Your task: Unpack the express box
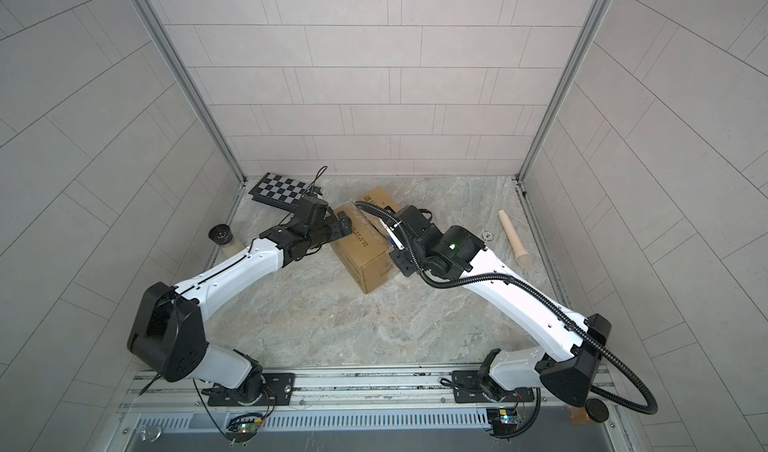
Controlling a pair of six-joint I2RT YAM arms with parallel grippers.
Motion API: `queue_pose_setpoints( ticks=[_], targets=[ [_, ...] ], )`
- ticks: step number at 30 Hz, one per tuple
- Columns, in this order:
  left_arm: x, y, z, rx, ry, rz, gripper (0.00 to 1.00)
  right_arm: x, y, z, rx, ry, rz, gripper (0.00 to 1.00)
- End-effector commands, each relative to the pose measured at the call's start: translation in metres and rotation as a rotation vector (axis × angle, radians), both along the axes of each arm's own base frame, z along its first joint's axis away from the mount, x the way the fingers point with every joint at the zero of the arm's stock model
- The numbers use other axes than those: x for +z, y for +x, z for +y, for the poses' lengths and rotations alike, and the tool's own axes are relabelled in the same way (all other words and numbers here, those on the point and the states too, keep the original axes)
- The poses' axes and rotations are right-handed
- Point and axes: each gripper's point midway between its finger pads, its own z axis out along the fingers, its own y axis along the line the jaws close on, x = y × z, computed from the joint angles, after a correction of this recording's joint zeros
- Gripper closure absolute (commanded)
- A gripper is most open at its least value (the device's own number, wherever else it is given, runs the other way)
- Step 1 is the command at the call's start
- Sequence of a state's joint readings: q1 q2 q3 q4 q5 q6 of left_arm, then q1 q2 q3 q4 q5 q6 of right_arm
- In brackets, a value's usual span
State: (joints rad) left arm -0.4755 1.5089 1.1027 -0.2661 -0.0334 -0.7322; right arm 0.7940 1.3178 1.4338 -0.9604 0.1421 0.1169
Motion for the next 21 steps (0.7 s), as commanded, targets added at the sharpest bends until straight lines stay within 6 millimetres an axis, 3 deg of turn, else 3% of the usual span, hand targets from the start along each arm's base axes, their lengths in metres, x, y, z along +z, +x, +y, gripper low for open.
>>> queue_pose_setpoints(
  ticks=[1,13,17,21],
  targets=[
    [-0.077,-0.044,0.045,0.045,0.221,0.273,0.02,-0.021,-0.008,-0.016,-0.035,-0.072,0.059,1.0],
    [-0.078,-0.042,0.039,0.037,0.186,0.262,0.02,-0.035,0.024,0.021,-0.03,-0.017,0.034,1.0],
    [-0.083,-0.044,0.041,0.04,0.2,0.277,0.02,-0.033,0.022,0.015,-0.034,-0.03,0.032,1.0],
    [-0.09,-0.046,0.046,0.047,0.223,0.296,0.02,-0.029,0.013,-0.004,-0.043,-0.075,0.029,1.0]
  ],
)
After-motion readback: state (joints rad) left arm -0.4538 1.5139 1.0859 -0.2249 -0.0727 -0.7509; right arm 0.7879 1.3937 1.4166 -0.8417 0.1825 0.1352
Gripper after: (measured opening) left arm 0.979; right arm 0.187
